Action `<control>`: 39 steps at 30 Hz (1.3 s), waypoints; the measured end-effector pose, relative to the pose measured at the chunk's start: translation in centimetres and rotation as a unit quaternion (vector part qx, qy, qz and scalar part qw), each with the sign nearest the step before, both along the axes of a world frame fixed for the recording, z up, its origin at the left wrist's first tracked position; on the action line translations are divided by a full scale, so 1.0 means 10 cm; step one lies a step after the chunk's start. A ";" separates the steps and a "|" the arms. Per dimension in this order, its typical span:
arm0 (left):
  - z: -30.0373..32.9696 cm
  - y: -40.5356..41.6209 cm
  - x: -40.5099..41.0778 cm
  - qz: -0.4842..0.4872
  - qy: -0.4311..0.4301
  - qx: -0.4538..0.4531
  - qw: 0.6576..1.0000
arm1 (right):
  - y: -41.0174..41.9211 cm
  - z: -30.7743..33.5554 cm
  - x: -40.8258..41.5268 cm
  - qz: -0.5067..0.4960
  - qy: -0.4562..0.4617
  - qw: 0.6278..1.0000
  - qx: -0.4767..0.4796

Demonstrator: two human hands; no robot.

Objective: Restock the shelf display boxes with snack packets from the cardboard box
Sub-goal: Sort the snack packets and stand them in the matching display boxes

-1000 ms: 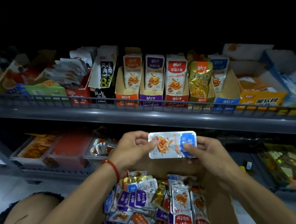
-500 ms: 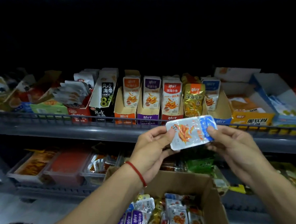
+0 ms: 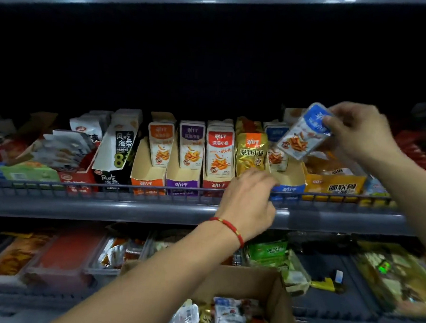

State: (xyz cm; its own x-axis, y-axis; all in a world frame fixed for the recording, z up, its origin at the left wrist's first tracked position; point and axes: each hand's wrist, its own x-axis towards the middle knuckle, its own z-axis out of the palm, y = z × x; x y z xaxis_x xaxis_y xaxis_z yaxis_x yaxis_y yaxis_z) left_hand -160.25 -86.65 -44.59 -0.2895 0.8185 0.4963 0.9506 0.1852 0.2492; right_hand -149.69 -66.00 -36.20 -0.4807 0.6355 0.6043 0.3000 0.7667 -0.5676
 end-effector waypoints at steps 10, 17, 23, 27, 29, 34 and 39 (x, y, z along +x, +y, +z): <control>-0.09 0.28 0.16 0.034 0.151 -0.121 0.981 | 0.28 -0.09 -0.60 0.029 -0.172 0.979 0.105; -0.10 0.30 0.18 0.048 0.161 -0.112 0.979 | 0.29 -0.23 -0.74 0.034 -0.230 0.963 0.135; -0.11 0.29 0.17 0.045 0.165 -0.111 0.979 | 0.34 -0.27 -0.82 0.027 -0.235 0.956 0.175; -0.11 0.28 0.16 0.046 0.163 -0.113 0.979 | 0.40 -0.27 -0.89 0.012 -0.239 0.948 0.210; -0.12 0.28 0.15 0.048 0.162 -0.116 0.979 | 0.44 -0.27 -0.92 -0.007 -0.252 0.943 0.217; -0.16 0.28 0.16 0.050 0.153 -0.105 0.981 | 0.43 -0.32 -0.96 -0.008 -0.233 0.938 0.258; -0.16 0.28 0.18 0.051 0.148 -0.115 0.981 | 0.37 -0.35 -0.94 -0.025 -0.226 0.934 0.275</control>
State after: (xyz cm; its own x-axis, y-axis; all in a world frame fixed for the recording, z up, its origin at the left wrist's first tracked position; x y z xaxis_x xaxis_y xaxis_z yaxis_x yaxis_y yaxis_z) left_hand -158.49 -83.86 -46.23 -0.2465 0.8926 0.3775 0.9485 0.3022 -0.0952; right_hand -159.10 -62.31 -39.69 -0.7438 0.3164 0.5888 0.4562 0.8841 0.1012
